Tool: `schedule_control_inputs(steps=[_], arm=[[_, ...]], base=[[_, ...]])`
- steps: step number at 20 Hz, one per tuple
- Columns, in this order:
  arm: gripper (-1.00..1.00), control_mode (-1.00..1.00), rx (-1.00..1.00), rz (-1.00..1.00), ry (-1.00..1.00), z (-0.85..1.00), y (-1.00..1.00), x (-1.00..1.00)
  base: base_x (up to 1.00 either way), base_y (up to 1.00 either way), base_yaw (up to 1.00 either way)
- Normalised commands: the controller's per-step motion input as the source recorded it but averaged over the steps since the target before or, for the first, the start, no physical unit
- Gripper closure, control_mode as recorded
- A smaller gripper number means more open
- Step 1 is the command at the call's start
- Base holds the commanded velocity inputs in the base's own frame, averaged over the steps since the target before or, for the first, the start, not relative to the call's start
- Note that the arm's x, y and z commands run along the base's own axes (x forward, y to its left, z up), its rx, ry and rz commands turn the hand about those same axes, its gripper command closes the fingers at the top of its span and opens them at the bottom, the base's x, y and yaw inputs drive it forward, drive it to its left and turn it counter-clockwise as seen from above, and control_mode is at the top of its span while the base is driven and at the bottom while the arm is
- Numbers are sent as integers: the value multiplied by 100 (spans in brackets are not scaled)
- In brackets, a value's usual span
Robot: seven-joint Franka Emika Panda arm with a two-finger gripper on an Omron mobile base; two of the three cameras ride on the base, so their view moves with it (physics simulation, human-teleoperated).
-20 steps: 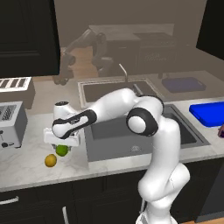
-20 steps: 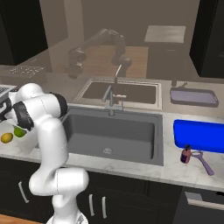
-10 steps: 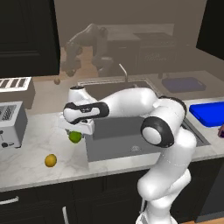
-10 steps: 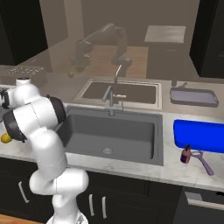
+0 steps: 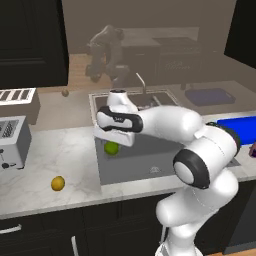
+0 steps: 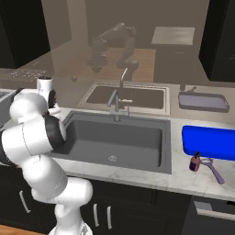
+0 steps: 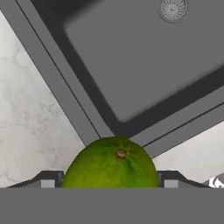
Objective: Pick up all produce items and place them in the sink. Turn on the sink faucet to wash them. Then turn the sink off and put them in the tray.
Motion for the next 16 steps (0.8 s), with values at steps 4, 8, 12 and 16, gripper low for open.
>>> schedule_control_inputs(steps=[4,8,12,16], arm=[[100,-100,0,-3,0,0,-89,0],[100,-100,0,0,1,-8,-78,2],[100,-100,0,0,3,-21,-61,10],[100,-100,0,0,4,-26,-28,24]], base=[[0,0,0],[0,0,0],[0,0,0],[0,0,0]])
